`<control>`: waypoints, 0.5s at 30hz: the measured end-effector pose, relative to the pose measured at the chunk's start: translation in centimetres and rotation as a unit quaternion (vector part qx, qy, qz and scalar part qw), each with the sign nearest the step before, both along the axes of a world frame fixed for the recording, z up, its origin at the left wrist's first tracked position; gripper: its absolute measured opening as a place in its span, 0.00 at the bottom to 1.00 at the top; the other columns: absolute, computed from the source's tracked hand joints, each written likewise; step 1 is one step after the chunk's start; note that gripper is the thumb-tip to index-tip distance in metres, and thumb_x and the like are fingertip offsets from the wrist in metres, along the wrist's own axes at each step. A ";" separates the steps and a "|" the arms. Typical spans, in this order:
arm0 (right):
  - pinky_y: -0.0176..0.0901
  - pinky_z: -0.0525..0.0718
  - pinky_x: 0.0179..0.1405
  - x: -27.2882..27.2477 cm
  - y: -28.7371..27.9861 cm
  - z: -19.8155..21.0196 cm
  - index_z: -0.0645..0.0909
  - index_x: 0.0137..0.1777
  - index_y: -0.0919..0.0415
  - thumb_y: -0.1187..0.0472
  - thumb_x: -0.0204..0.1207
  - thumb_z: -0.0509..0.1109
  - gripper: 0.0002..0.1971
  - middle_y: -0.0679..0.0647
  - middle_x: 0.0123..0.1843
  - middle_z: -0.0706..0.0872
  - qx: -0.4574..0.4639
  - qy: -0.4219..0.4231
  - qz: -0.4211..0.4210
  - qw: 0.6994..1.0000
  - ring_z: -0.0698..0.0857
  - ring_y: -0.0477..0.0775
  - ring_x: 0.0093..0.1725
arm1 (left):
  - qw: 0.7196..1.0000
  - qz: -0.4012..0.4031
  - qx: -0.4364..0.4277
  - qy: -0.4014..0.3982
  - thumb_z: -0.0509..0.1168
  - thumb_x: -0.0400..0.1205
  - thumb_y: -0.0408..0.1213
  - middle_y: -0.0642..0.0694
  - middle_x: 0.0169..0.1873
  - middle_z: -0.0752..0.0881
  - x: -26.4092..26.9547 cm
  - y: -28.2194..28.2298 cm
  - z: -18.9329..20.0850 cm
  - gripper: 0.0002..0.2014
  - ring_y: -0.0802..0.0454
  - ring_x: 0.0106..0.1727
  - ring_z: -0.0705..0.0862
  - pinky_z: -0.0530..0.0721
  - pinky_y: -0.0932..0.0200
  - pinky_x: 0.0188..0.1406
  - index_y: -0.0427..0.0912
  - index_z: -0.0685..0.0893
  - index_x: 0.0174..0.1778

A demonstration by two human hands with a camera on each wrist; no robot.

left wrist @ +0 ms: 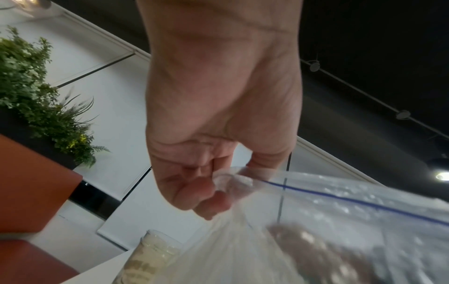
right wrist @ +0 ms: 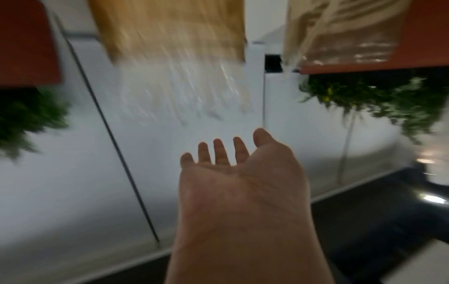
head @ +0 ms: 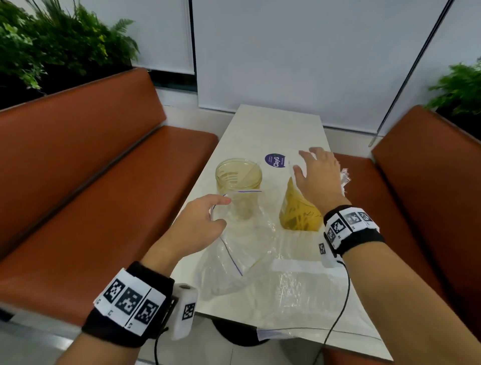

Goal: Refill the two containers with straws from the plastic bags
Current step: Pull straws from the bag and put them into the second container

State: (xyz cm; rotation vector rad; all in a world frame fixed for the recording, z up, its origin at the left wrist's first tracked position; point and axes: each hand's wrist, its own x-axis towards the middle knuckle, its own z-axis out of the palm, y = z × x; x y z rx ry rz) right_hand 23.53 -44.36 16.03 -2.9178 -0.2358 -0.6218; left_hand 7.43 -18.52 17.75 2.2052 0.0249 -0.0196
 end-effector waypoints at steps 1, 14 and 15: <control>0.55 0.81 0.64 -1.2 1.4 1.2 0.85 0.66 0.59 0.50 0.87 0.63 0.17 0.60 0.64 0.85 0.051 -0.047 0.039 0.997 0.83 0.63 0.64 | 1.000 0.001 -0.009 0.004 0.64 0.81 0.25 0.45 0.62 0.88 -0.1 -0.1 0.0 0.26 0.35 0.62 0.84 0.81 0.47 0.58 0.48 0.81 0.75; 0.46 0.77 0.50 -11.8 13.1 -2.3 0.83 0.63 0.67 0.61 0.87 0.60 0.14 0.61 0.63 0.87 -0.169 0.433 0.063 0.883 0.87 0.63 0.62 | 0.995 -0.019 -0.077 -0.066 0.63 0.78 0.21 0.49 0.71 0.84 -0.2 0.3 -2.0 0.31 0.36 0.59 0.87 0.84 0.54 0.60 0.45 0.79 0.78; 0.46 0.78 0.53 -11.7 13.0 -2.8 0.83 0.64 0.67 0.63 0.87 0.59 0.14 0.61 0.64 0.87 -0.169 0.431 0.052 0.885 0.86 0.62 0.64 | 0.994 -0.021 -0.081 -0.070 0.63 0.78 0.20 0.51 0.69 0.85 -0.2 0.4 -2.2 0.31 0.42 0.49 0.88 0.84 0.64 0.51 0.45 0.79 0.78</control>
